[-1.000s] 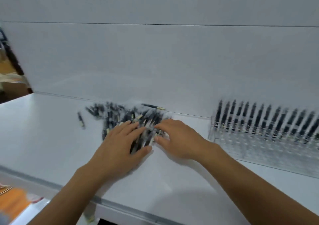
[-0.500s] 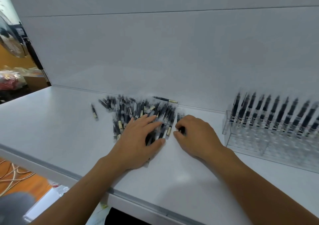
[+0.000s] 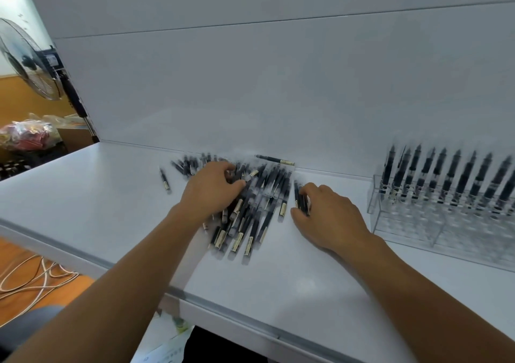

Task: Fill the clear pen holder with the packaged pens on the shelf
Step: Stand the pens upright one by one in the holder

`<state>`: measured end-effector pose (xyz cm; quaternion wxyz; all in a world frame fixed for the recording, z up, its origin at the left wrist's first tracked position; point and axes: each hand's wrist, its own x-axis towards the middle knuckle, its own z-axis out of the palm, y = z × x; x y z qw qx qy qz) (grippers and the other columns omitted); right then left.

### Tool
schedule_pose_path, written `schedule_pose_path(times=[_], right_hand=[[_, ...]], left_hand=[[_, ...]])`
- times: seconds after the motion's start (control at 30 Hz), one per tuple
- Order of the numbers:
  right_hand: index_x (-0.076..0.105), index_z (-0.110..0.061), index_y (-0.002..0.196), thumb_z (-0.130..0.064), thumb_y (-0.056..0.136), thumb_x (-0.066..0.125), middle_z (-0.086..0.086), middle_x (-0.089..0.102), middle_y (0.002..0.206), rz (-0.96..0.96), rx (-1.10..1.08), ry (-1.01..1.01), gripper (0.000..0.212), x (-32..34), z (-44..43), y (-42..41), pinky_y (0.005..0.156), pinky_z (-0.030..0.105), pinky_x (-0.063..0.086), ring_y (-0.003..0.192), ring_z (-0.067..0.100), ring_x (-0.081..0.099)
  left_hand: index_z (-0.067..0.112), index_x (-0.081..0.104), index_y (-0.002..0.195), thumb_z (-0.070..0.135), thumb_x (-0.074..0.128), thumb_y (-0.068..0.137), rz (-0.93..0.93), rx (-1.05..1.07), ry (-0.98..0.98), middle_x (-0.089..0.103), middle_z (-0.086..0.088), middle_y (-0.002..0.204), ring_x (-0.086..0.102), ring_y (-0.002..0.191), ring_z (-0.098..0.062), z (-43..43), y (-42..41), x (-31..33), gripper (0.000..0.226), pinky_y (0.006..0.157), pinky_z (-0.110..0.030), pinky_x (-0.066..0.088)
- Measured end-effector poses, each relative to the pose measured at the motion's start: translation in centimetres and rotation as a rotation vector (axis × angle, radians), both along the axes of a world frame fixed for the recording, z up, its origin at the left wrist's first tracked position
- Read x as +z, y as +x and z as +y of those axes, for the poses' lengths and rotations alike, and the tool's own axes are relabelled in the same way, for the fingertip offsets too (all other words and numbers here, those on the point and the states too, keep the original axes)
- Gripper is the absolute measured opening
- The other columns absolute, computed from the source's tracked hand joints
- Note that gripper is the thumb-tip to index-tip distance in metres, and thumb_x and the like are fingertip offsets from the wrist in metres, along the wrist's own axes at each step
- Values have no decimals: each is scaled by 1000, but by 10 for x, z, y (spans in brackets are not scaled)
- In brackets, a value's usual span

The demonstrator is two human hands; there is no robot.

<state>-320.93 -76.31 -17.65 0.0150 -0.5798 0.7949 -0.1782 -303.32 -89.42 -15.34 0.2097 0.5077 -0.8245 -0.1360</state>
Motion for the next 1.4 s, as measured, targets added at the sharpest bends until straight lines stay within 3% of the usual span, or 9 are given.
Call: schedule_pose_path(times=[0.23, 0.33, 0.47, 0.6, 0.7, 0.93, 1.2, 1.3, 1.4], right_hand=[[53, -23, 126, -30, 96, 49, -5, 59, 77, -205, 28, -54, 31, -2, -2, -1, 60, 29, 42, 72, 17, 56], [54, -25, 128, -25, 95, 51, -9, 62, 77, -356, 27, -105, 33, -2, -3, -2, 62, 25, 43, 73, 11, 58], [53, -29, 119, -21, 96, 53, -11, 64, 71, -661, 14, -219, 25, -1, -5, -1, 62, 15, 41, 69, -1, 59], [62, -17, 107, -13, 96, 56, -1, 63, 70, -977, 5, -269, 13, 1, -6, -2, 65, 21, 47, 61, 10, 62], [67, -12, 103, -7, 96, 54, 10, 67, 82, -1096, 4, -270, 16, 2, -6, -3, 55, 21, 46, 54, 12, 59], [66, -13, 102, -8, 93, 56, 8, 69, 83, -1099, 34, -269, 15, -2, -9, -2, 56, 26, 47, 63, 19, 60], [66, -16, 100, -10, 93, 57, 16, 69, 90, -1095, 79, -298, 13, 0, -7, -1, 59, 29, 51, 64, 18, 59], [66, -17, 97, -10, 92, 58, 18, 69, 90, -1066, 92, -306, 12, 3, -5, 2, 64, 36, 53, 64, 19, 58], [66, -15, 96, -8, 91, 59, 19, 68, 87, -1068, 104, -348, 11, 10, -1, 3, 61, 39, 53, 59, 19, 56]], left_hand=[[20, 66, 112, 35, 61, 90, -124, 33, 39, 69, 0, 107, 62, 86, -16, -17, -10, 16, 27, 80, -28, 49], [16, 70, 100, 23, 55, 92, -90, 30, 50, 72, -3, 92, 66, 77, -19, -18, -10, 19, 19, 79, -32, 55], [14, 60, 108, 21, 51, 92, 68, 27, 102, 69, -4, 94, 66, 85, -21, -19, -14, 21, 19, 82, -38, 56], [17, 51, 105, 22, 49, 95, 159, -34, 175, 63, -5, 87, 57, 67, -17, -17, -31, 16, 11, 58, -30, 48], [17, 50, 101, 34, 57, 93, 117, -61, 150, 63, -2, 84, 54, 64, -14, -17, -38, 13, 20, 55, -27, 41], [19, 59, 100, 26, 67, 86, 36, -45, 86, 67, -2, 92, 65, 76, -19, -19, -42, 17, 17, 74, -38, 58], [22, 59, 99, 26, 57, 94, 129, 21, 37, 59, 9, 81, 57, 64, -7, -11, -27, 23, 7, 55, -19, 42], [15, 67, 103, 24, 60, 92, 304, 36, 70, 69, 2, 88, 64, 78, -15, -7, -16, 23, 16, 72, -28, 52], [15, 68, 106, 20, 60, 94, 658, -6, 255, 71, -1, 91, 61, 72, -9, 4, -14, 26, 15, 61, -18, 48]])
